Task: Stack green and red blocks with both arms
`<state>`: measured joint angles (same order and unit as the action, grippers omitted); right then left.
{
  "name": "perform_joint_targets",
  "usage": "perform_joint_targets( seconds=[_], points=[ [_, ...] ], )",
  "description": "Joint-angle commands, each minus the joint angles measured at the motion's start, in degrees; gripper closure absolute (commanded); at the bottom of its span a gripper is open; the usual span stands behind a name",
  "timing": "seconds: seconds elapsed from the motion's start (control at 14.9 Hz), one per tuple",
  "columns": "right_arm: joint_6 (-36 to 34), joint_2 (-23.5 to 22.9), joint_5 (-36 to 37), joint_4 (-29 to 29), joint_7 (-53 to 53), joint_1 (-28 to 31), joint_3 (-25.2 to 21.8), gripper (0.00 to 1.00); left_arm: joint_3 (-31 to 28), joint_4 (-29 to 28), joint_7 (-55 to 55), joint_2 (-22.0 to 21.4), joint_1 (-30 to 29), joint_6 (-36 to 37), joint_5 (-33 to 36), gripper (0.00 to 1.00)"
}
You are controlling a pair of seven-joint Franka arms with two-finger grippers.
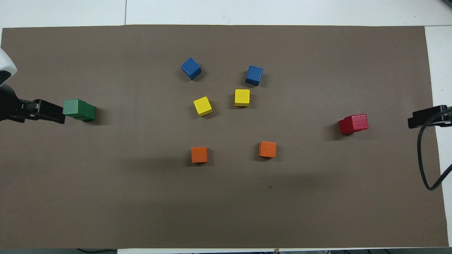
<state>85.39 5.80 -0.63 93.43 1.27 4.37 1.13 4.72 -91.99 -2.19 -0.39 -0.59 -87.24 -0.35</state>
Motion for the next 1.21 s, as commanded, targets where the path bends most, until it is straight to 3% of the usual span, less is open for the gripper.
perform_joint_targets(
  seconds=[0.0,0.6,1.14],
  points=[
    [-1.4,-1.1,0.1,-1.7,-0.3,0.2,-0.6,0.0,0.3,-0.4,0.3,-0.8,-0.3,0.7,0.8,0.0],
    [-0.9,-0.2,4.2,-0.4,-0.5,-0.5,-1.7,0.0,0.3,-0.4,0.3,-0.8,-0.4,0.7,0.8,0.0],
    [-0.9,-0.1,3.5,-0.1,-0.8,-0.4,-1.4,0.0,0.3,-0.4,0.3,-0.8,-0.3,0.7,0.8,0.0]
  ],
)
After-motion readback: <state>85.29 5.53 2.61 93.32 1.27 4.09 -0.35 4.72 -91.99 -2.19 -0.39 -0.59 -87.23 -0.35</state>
